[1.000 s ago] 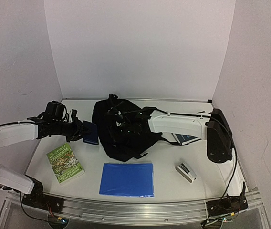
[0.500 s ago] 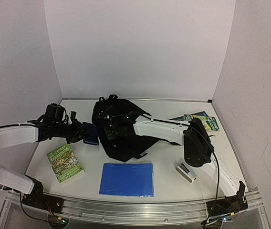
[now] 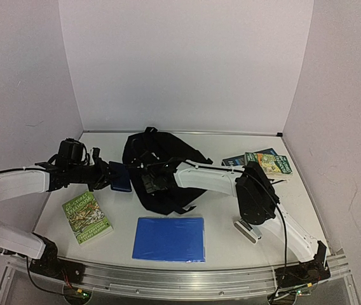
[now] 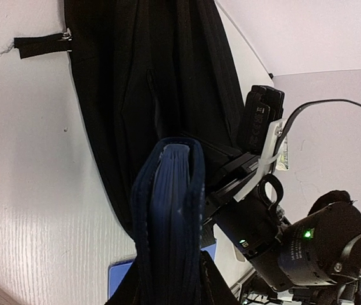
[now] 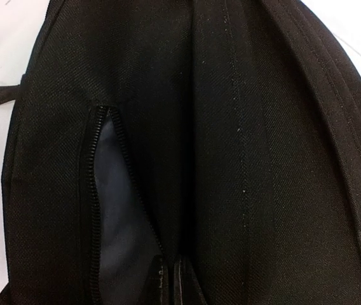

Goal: Pack the student bag
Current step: Place the personal item in the student bag.

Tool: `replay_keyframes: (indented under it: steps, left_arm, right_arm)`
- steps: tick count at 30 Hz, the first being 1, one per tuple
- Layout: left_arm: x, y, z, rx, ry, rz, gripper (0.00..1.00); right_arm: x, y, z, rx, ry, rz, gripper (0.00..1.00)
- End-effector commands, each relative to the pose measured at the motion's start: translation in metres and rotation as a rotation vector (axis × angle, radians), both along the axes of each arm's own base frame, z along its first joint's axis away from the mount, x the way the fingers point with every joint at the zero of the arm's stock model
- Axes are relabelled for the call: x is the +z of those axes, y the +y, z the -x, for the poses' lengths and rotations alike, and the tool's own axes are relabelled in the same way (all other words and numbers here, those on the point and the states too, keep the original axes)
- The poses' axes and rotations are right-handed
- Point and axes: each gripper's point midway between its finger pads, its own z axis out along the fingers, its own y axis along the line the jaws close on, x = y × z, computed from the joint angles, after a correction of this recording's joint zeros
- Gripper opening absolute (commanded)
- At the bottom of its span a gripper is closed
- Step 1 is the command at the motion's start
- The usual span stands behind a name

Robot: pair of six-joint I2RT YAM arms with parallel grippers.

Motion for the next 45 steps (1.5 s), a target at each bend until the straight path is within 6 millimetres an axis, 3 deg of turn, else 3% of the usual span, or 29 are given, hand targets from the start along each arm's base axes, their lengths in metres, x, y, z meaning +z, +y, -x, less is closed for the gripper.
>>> replay_keyframes:
  steps: [1, 5, 10, 16, 20, 27, 33, 45]
  left_arm:
    - [0.029, -0.006, -0.022, 0.024, -0.106, 0.062, 0.0]
    - [0.033, -0.01, -0.034, 0.034, -0.12, 0.084, 0.0]
    - [0.03, -0.024, -0.046, 0.016, -0.121, 0.111, 0.0]
    - [0.036, -0.04, -0.057, 0.005, -0.161, 0.114, 0.0]
    - [0.034, -0.039, -0.066, 0.04, -0.177, 0.093, 0.0]
    - [0.008, -0.037, -0.078, 0.096, -0.155, 0.028, 0.0]
    - [-0.014, -0.053, -0.069, 0.086, -0.095, -0.009, 0.0]
    - [-0.048, -0.063, -0.056, 0.146, 0.059, -0.001, 0.0]
  right_arm:
    - [0.019, -0.01, -0.003, -0.052, 0.038, -0.114, 0.0]
    - [0.05, -0.003, 0.0, 0.002, 0.104, -0.325, 0.0]
    - [0.071, 0.007, 0.008, 0.07, 0.183, -0.496, 0.0]
    - [0.068, 0.013, 0.018, 0.107, 0.236, -0.544, 0.0]
    - [0.065, 0.012, 0.022, 0.112, 0.249, -0.557, 0.0]
    - [0.073, 0.014, 0.023, 0.107, 0.25, -0.605, 0.0]
    - [0.086, 0.014, 0.019, 0.074, 0.238, -0.653, 0.0]
    - [0.116, 0.008, 0.014, 0.026, 0.195, -0.726, 0.0]
